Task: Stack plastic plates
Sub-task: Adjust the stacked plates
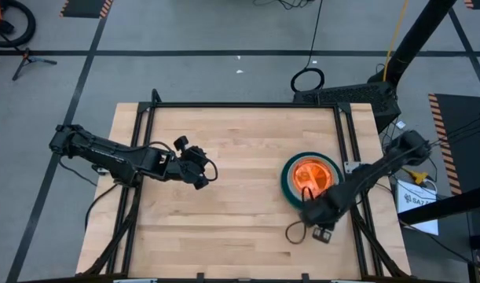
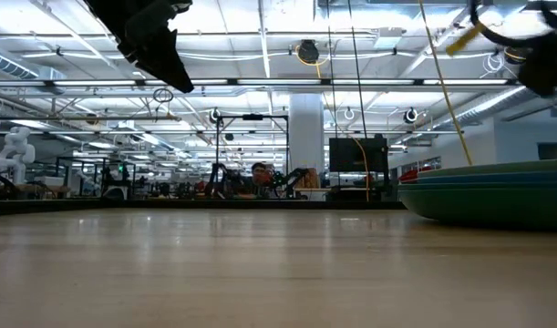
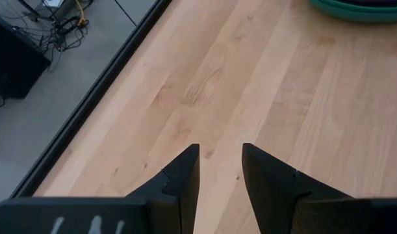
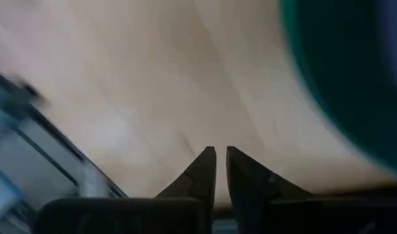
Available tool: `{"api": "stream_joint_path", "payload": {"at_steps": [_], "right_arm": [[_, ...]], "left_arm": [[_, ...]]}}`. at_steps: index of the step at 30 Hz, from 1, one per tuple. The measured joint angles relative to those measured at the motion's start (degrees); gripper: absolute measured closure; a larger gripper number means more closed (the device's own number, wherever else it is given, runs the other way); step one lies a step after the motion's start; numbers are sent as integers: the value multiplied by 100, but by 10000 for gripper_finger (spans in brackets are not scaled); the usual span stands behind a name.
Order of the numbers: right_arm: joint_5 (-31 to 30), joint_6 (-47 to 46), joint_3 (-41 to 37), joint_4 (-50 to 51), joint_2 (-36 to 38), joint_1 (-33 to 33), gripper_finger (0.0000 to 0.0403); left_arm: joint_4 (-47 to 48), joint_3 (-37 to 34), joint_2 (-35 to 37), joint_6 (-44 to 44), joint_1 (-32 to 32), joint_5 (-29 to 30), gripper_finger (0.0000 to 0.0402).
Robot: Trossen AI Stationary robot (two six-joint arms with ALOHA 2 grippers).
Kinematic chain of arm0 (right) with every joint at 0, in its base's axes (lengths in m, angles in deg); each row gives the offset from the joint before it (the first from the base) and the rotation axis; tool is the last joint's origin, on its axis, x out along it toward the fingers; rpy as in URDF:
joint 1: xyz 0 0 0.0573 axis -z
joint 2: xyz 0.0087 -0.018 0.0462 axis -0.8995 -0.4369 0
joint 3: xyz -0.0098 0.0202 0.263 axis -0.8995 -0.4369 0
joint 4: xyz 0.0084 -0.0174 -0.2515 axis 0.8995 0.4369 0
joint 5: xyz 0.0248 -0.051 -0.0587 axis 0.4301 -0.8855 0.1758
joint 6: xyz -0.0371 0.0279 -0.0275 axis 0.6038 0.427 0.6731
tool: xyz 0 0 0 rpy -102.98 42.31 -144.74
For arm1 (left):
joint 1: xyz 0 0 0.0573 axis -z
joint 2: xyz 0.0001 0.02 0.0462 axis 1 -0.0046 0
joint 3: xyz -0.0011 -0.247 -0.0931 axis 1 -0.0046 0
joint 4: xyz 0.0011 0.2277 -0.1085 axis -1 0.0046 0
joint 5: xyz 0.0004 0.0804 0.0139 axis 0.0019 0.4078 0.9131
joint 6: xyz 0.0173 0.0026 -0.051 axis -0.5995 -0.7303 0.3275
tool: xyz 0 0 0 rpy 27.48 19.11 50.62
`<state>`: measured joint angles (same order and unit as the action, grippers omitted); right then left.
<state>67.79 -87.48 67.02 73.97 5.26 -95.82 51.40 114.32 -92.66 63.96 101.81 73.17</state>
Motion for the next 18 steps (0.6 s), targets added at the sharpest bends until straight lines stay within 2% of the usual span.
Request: {"api": "stream_joint_path", "payload": {"at_steps": [3,6,11,15,18], "right_arm": [[182,264,0,570,-370,-167,384],[-207,487,-4,1061,-584,-188,398],[-1571,824,0,1257,-578,-7,400],[-3026,935,-2,1749,-571,320,401],[-4113,821,-4,1667,-516,486,400]], "left_arm": [[1,0,0,-3,0,0,279],[0,0,0,-8,0,0,279],[0,0,0,-43,-4,2,279],[0,0,0,-43,-7,108,279],[0,0,0,-43,-11,251,279]]}}
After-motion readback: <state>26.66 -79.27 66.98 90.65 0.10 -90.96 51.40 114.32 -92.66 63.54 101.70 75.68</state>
